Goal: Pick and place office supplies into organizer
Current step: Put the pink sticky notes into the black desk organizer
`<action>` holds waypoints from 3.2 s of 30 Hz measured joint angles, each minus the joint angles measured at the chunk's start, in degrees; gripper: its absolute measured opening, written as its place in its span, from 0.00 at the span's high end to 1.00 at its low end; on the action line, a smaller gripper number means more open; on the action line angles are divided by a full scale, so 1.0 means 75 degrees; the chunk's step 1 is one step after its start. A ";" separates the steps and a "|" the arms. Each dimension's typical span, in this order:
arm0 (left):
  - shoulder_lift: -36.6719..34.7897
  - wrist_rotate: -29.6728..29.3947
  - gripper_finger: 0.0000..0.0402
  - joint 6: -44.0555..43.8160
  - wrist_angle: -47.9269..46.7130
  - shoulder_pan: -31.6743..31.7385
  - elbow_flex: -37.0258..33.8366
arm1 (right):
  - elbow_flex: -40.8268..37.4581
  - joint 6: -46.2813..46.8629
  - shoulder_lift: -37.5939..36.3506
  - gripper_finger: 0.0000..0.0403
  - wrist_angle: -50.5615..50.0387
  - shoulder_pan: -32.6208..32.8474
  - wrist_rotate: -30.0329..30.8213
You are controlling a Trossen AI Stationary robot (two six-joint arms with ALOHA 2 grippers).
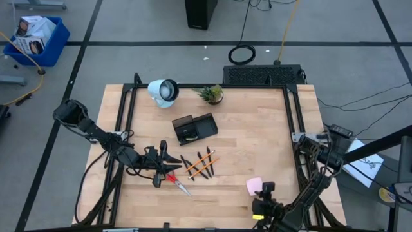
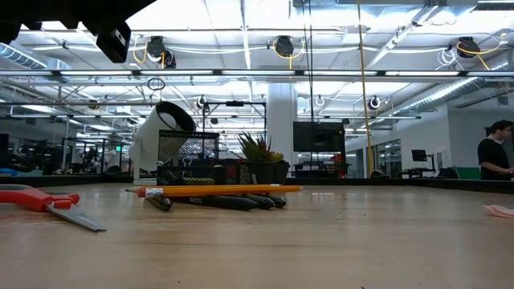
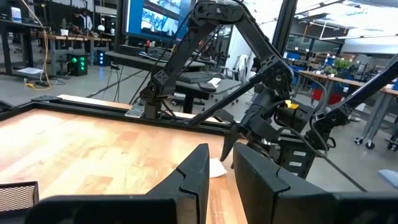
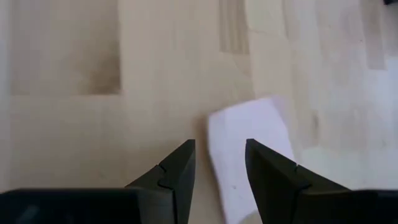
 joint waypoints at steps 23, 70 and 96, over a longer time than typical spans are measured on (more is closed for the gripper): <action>-0.0001 0.0000 0.81 -0.0048 -0.0035 0.0000 0.0000 | -0.1091 -0.0182 -0.0033 0.68 0.1332 -0.0371 0.0569; -0.0001 -0.0006 0.81 -0.0106 -0.0098 0.0000 0.0000 | -0.1247 -0.3696 -0.1193 1.00 0.2123 -0.2030 0.2290; 0.0002 -0.0006 0.81 -0.0190 -0.0108 0.0000 0.0000 | -0.2107 -1.0060 -0.1885 1.00 0.7171 -0.5580 0.1037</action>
